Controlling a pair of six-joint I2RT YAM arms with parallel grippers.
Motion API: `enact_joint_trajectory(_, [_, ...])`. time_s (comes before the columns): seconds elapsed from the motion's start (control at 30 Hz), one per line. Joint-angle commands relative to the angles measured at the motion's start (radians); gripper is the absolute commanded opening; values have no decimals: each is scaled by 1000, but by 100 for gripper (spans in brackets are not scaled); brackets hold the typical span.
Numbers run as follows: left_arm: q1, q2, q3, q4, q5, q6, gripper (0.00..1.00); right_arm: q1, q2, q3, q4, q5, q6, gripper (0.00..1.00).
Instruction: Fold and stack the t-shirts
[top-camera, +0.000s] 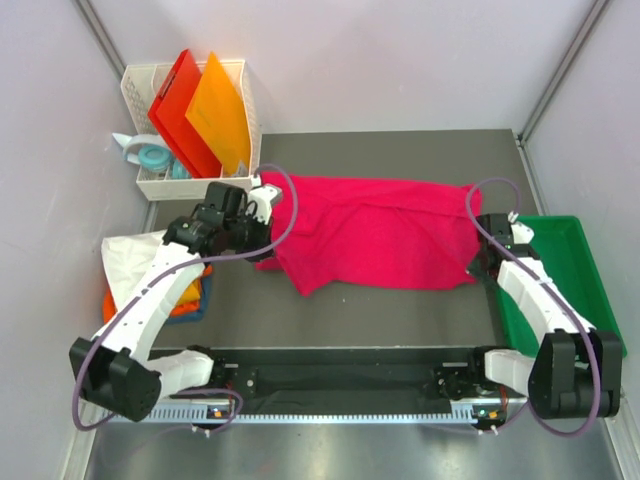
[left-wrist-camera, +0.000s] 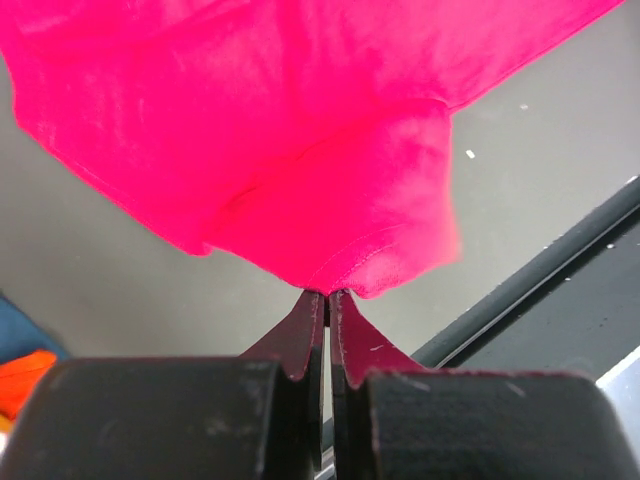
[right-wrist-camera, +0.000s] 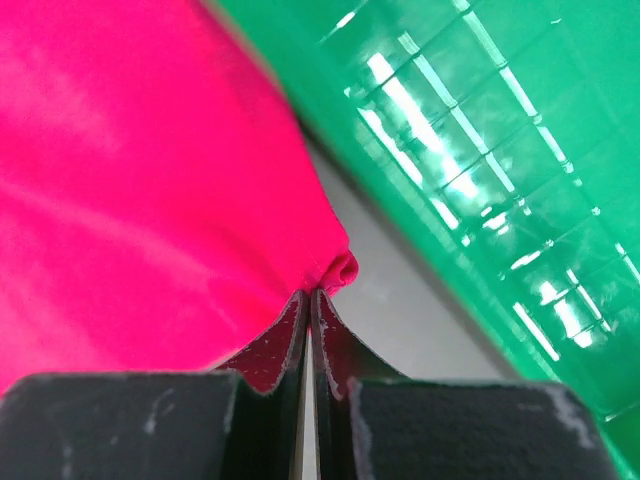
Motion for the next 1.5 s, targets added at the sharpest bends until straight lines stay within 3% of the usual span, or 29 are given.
enact_joint_trajectory(0.0, [14, -33, 39, -26, 3, 8, 0, 38, -32, 70, -61, 22, -12, 0])
enact_joint_trajectory(0.47, [109, 132, 105, 117, -183, -15, 0, 12, 202, 304, 12, 103, -93, 0])
enact_joint_trajectory(1.07, [161, 341, 288, 219, -266, -50, 0, -61, 411, 519, 31, 153, -122, 0])
enact_joint_trajectory(1.47, [178, 527, 424, 252, -296, -32, 0, -74, 637, 731, 29, 144, -133, 0])
